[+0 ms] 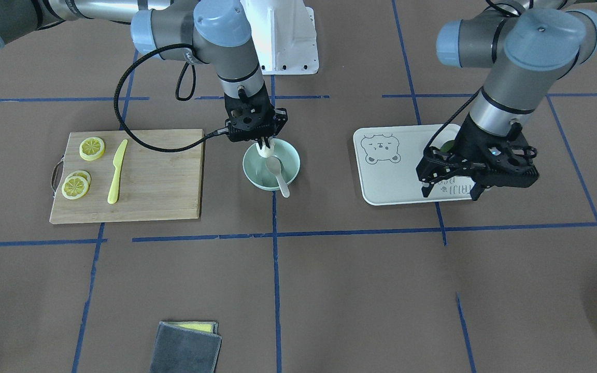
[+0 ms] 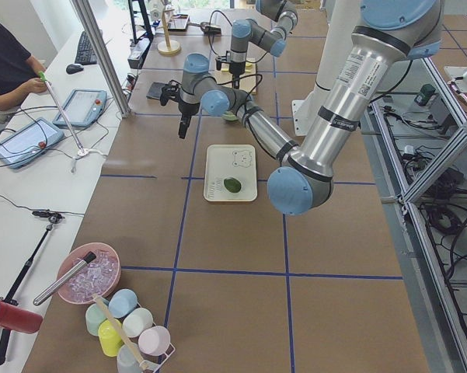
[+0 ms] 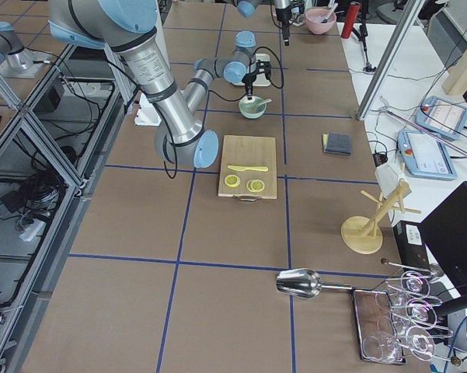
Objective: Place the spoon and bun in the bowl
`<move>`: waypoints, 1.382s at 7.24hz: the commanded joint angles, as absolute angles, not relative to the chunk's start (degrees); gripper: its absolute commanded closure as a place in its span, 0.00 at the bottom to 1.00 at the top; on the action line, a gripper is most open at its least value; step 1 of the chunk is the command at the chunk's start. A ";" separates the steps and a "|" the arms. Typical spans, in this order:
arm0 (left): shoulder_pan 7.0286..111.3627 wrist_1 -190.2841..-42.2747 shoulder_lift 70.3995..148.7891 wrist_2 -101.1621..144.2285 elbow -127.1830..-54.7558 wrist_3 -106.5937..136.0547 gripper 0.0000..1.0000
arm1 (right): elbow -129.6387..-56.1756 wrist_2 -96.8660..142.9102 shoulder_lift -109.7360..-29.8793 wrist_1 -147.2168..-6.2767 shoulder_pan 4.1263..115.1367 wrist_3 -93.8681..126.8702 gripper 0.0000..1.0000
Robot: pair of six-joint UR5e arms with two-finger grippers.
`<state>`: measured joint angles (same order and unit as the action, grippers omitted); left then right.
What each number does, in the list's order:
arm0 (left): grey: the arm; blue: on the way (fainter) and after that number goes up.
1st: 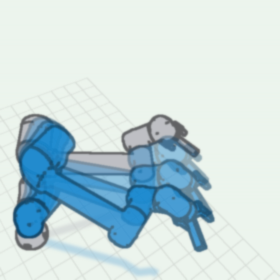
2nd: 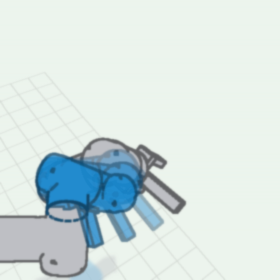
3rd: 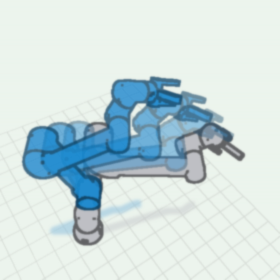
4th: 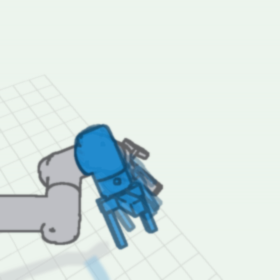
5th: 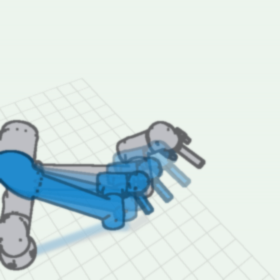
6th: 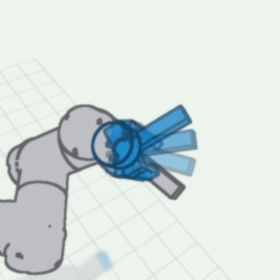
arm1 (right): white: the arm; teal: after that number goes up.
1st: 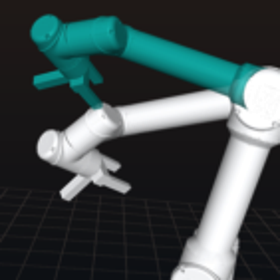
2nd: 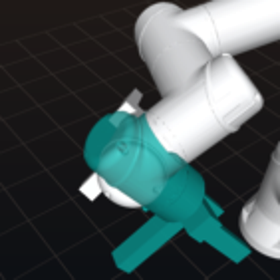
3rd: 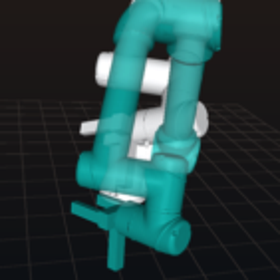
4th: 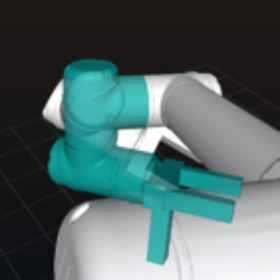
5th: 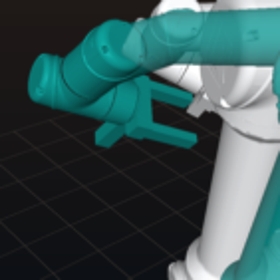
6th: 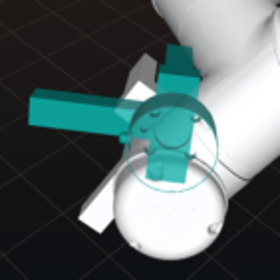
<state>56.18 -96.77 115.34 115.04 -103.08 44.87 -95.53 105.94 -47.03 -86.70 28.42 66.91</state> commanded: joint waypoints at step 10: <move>77.95 -95.10 103.37 114.96 -102.04 3.63 0.00 | -91.23 104.24 -45.53 -77.78 28.83 67.24 0.00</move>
<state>75.79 -95.11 104.31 115.02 -102.73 8.26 -90.56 104.20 -45.53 -77.53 28.75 67.18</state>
